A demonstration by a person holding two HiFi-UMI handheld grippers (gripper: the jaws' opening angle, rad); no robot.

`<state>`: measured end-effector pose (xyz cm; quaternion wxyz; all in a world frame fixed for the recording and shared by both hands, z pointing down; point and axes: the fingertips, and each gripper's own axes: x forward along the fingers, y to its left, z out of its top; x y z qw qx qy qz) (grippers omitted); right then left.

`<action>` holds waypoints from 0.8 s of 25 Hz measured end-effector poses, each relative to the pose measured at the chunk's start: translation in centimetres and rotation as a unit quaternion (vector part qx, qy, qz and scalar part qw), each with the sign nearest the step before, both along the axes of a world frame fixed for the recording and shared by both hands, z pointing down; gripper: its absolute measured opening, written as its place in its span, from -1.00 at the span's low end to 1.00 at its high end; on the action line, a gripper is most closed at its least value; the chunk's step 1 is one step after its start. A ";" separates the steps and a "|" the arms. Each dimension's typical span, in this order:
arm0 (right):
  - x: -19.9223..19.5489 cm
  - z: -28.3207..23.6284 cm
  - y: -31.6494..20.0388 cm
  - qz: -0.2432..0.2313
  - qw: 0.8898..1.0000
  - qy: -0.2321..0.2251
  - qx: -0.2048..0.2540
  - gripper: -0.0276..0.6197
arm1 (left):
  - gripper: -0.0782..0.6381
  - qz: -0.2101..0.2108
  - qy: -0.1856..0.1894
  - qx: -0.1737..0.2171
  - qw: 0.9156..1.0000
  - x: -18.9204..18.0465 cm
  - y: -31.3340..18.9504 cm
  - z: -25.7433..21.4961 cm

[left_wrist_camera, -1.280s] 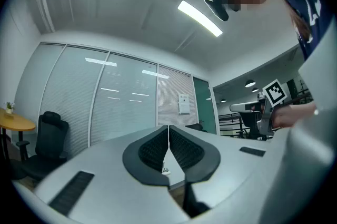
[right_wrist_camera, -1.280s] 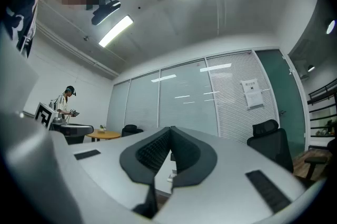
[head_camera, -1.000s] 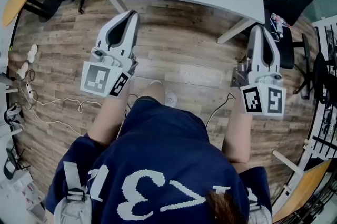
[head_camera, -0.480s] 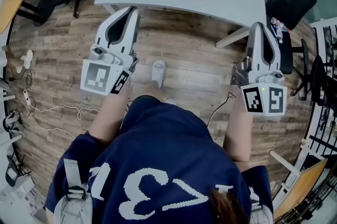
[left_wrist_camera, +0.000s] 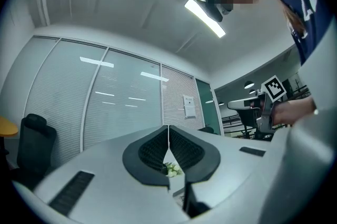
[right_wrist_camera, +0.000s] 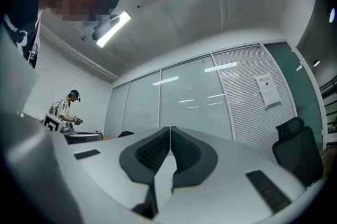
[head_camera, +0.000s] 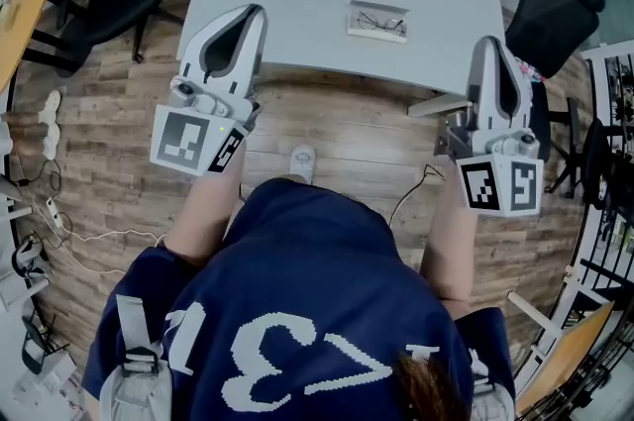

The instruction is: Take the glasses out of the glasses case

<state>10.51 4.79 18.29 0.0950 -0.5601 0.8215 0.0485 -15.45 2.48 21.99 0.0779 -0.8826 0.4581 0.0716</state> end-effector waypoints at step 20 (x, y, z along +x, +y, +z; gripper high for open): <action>-1.4 -0.5 -16.7 -0.071 0.997 0.008 0.002 -0.83 | -0.73 -0.053 0.005 -0.018 0.998 -0.7 -13.3 0.8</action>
